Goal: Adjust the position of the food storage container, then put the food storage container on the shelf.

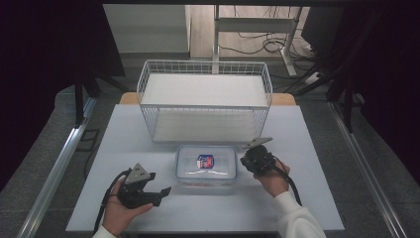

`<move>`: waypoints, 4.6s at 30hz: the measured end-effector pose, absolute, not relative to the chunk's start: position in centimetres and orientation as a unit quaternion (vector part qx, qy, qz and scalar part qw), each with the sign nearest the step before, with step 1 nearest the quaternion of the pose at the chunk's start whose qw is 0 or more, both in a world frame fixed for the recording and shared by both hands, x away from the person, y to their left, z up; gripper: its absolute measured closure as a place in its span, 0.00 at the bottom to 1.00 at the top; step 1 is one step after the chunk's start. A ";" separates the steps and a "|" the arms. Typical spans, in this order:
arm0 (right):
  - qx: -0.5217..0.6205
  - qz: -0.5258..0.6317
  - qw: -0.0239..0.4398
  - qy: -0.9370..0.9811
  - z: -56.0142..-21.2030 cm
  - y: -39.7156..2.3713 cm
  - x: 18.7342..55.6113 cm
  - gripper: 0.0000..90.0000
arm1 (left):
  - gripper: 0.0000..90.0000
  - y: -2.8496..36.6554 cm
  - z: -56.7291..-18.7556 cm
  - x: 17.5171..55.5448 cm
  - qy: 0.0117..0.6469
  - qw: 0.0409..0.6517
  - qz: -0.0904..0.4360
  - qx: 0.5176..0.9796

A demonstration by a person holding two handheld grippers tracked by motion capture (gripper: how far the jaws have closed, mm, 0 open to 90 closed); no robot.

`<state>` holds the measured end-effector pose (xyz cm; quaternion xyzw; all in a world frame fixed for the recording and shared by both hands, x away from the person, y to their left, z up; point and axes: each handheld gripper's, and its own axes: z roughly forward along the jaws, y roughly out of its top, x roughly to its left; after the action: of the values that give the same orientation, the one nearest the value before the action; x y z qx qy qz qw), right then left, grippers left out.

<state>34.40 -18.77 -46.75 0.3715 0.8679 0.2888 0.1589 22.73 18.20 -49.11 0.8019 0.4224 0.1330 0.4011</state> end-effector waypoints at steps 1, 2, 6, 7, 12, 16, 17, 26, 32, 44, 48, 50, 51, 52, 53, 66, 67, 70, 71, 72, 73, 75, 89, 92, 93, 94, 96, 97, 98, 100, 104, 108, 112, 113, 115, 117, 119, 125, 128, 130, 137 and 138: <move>0.377 0.299 0.156 0.863 -46.5 -19.2 34.1 0.98 | 0.27 18.2 -49.1 22.7 0.424 0.402 0.133 0.801; 0.379 0.306 0.156 0.859 -46.3 -19.7 33.6 0.98 | 0.27 18.3 -49.1 22.7 0.425 0.402 0.132 0.800; 0.382 0.320 0.160 0.852 -45.9 -21.3 32.1 0.98 | 0.27 18.4 -49.1 22.8 0.425 0.404 0.131 0.799; 0.387 0.325 0.160 0.848 -45.8 -21.9 31.7 0.98 | 0.27 18.3 -49.1 22.8 0.425 0.404 0.131 0.800; 0.410 0.361 0.151 0.824 -45.7 -23.9 30.9 0.95 | 0.27 18.3 -49.1 22.8 0.424 0.403 0.129 0.800; 0.424 0.401 0.136 0.800 -45.8 -24.5 31.3 0.53 | 0.27 18.4 -49.1 22.8 0.425 0.405 0.129 0.799; 0.424 0.401 0.136 0.800 -45.8 -24.5 31.3 0.53 | 0.27 18.4 -49.1 22.8 0.425 0.405 0.129 0.799; 0.424 0.431 0.114 0.788 -45.5 -24.9 31.7 0.26 | 0.26 18.8 -49.0 22.6 0.432 0.412 0.129 0.792; 0.414 0.435 0.105 0.792 -45.6 -24.8 31.3 0.22 | 0.22 18.8 -48.7 23.1 0.444 0.424 0.123 0.780; 0.414 0.459 0.082 0.782 -45.6 -24.5 31.3 0.20 | 0.13 18.5 -47.7 25.2 0.453 0.453 0.071 0.765; 0.411 0.457 0.077 0.785 -45.7 -24.3 31.2 0.20 | 0.13 18.5 -47.5 26.0 0.457 0.463 0.053 0.757; 0.409 0.457 0.075 0.786 -45.8 -24.1 31.2 0.20 | 0.14 18.8 -47.5 26.8 0.464 0.468 0.037 0.751; 0.409 0.457 0.075 0.786 -45.8 -24.1 31.2 0.20 | 0.14 18.8 -47.5 26.8 0.464 0.468 0.037 0.751; 0.408 0.456 0.074 0.787 -45.8 -24.0 31.2 0.20 | 0.14 18.9 -47.5 27.5 0.467 0.472 0.027 0.747; 0.408 0.455 0.074 0.788 -45.8 -24.0 31.2 0.20 | 0.14 18.9 -47.5 27.5 0.467 0.472 0.027 0.747; 0.403 0.447 0.073 0.795 -46.2 -23.2 31.3 0.20 | 0.12 18.9 -49.2 31.8 0.495 0.478 -0.040 0.724; 0.403 0.447 0.073 0.795 -46.2 -23.2 31.3 0.20 | 0.12 18.9 -49.2 31.8 0.495 0.478 -0.040 0.724; 0.402 0.442 0.076 0.799 -46.2 -23.0 31.3 0.20 | 0.12 18.6 -49.9 32.9 0.495 0.476 -0.057 0.724; 0.402 0.442 0.076 0.799 -46.2 -23.0 31.3 0.20 | 0.12 18.6 -49.9 32.9 0.495 0.476 -0.057 0.724; 0.401 0.441 0.076 0.799 -46.2 -23.0 31.3 0.20 | 0.12 18.5 -50.1 33.1 0.499 0.477 -0.064 0.720; 0.401 0.440 0.076 0.799 -46.3 -22.9 31.3 0.20 | 0.12 18.6 -50.3 33.4 0.501 0.476 -0.067 0.720; 0.401 0.440 0.076 0.800 -46.2 -22.8 31.3 0.20 | 0.12 18.7 -50.7 33.8 0.505 0.476 -0.080 0.716; 0.402 0.431 0.069 0.805 -46.6 -22.2 31.5 0.20 | 0.17 17.5 -52.7 34.8 0.497 0.469 -0.149 0.715; 0.411 0.435 0.049 0.800 -46.9 -21.9 32.0 0.20 | 0.20 17.3 -52.7 34.7 0.493 0.468 -0.161 0.715; 0.411 0.435 0.049 0.800 -46.9 -21.9 32.0 0.20 | 0.20 17.3 -52.7 34.7 0.493 0.468 -0.161 0.715; 0.415 0.440 0.040 0.796 -47.1 -21.8 32.3 0.20 | 0.20 17.3 -52.8 34.7 0.492 0.469 -0.165 0.715; 0.427 0.449 0.010 0.785 -47.7 -21.5 33.4 0.19 | 0.23 17.2 -52.8 34.7 0.489 0.471 -0.171 0.714; 0.427 0.449 0.010 0.785 -47.7 -21.5 33.4 0.19 | 0.24 17.2 -52.8 34.7 0.489 0.471 -0.171 0.714; 0.433 0.450 0.003 0.781 -47.9 -21.3 33.8 0.19 | 0.24 17.2 -52.8 34.7 0.489 0.471 -0.172 0.714; 0.441 0.448 -0.010 0.778 -48.3 -21.1 34.6 0.18 | 0.25 17.3 -52.8 34.6 0.489 0.470 -0.172 0.715; 0.453 0.448 -0.054 0.769 -49.0 -20.5 35.6 0.15 | 0.25 17.3 -52.7 34.6 0.489 0.469 -0.172 0.715; 0.456 0.434 -0.091 0.772 -50.1 -19.7 36.2 0.14 | 0.25 17.3 -52.7 34.6 0.490 0.468 -0.172 0.715; 0.460 0.433 -0.114 0.767 -50.4 -19.3 36.3 0.16 | 0.25 17.3 -52.7 34.6 0.491 0.468 -0.173 0.714; 0.461 0.433 -0.120 0.765 -50.5 -19.3 36.3 0.17 | 0.26 17.3 -52.7 34.6 0.492 0.468 -0.173 0.714; 0.464 0.430 -0.129 0.764 -50.6 -19.2 36.4 0.19 | 0.26 17.3 -52.6 34.5 0.492 0.467 -0.173 0.714; 0.466 0.429 -0.133 0.762 -50.7 -19.2 36.4 0.19 | 0.27 17.3 -52.6 34.5 0.493 0.467 -0.173 0.714; 0.476 0.428 -0.142 0.755 -50.6 -19.4 36.4 0.25 | 0.27 17.3 -52.6 34.5 0.493 0.467 -0.172 0.714; 0.491 0.426 -0.152 0.744 -50.1 -20.1 36.3 0.37 | 0.30 17.3 -52.3 34.3 0.495 0.465 -0.168 0.714; 0.497 0.429 -0.158 0.737 -50.1 -20.3 36.2 0.40 | 0.32 17.3 -52.0 33.9 0.494 0.463 -0.162 0.718; 0.497 0.433 -0.155 0.736 -49.8 -20.4 35.8 0.44 | 0.36 17.3 -51.5 33.3 0.492 0.464 -0.152 0.721; 0.492 0.445 -0.134 0.737 -49.0 -20.5 34.2 0.50 | 0.45 17.6 -50.7 31.3 0.489 0.469 -0.131 0.724; 0.492 0.447 -0.133 0.735 -49.0 -20.5 34.1 0.51 | 0.46 17.6 -50.6 31.1 0.490 0.468 -0.130 0.724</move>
<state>34.06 -20.50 -48.99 0.4922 0.7352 0.4468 -0.1327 31.12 17.63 -50.61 0.7241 0.4896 -0.1299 0.4681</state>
